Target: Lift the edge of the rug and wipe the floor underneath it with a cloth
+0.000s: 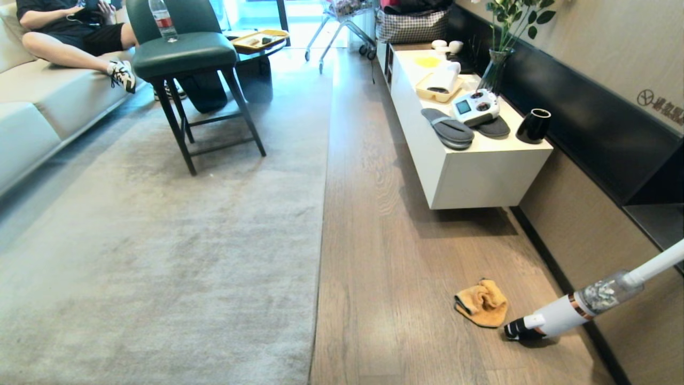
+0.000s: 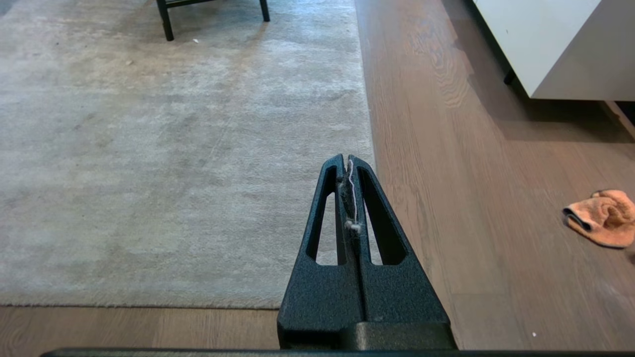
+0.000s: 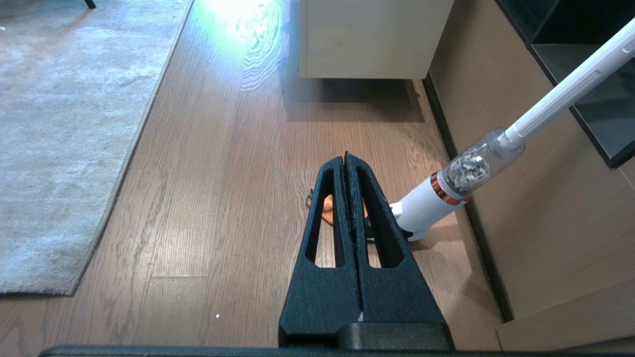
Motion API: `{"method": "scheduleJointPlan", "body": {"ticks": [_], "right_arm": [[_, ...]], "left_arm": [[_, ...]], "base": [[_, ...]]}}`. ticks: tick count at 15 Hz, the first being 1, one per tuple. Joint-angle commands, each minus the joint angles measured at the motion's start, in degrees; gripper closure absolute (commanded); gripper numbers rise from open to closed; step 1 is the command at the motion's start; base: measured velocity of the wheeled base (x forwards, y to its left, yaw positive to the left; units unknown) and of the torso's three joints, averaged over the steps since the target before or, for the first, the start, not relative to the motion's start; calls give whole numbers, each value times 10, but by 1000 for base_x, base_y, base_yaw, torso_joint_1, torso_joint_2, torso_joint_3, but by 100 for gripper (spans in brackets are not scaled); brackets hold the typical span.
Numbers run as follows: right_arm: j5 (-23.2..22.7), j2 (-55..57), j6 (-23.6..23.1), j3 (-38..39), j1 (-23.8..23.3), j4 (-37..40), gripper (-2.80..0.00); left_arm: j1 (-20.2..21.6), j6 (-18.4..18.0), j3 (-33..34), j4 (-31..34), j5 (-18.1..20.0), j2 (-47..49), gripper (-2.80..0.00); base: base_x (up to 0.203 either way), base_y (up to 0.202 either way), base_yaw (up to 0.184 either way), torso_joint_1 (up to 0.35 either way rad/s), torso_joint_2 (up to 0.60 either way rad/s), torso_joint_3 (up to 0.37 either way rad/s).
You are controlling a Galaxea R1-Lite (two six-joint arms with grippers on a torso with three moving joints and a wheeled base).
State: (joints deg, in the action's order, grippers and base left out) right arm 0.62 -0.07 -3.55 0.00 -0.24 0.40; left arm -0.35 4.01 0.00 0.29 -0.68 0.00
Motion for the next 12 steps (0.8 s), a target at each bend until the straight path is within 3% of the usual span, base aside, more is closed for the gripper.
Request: {"method": "scheduleJointPlan", "body": {"ticks": [1, 12], "right_arm": [[0, 1, -1, 0, 0, 0, 0], [0, 1, -1, 0, 0, 0, 0]], "left_arm": [[0, 0, 0, 0, 0, 0, 0], [0, 2, 0, 0, 0, 0, 0]], "base": [[0, 0, 0, 0, 0, 0], [0, 0, 0, 2, 0, 22]]}}
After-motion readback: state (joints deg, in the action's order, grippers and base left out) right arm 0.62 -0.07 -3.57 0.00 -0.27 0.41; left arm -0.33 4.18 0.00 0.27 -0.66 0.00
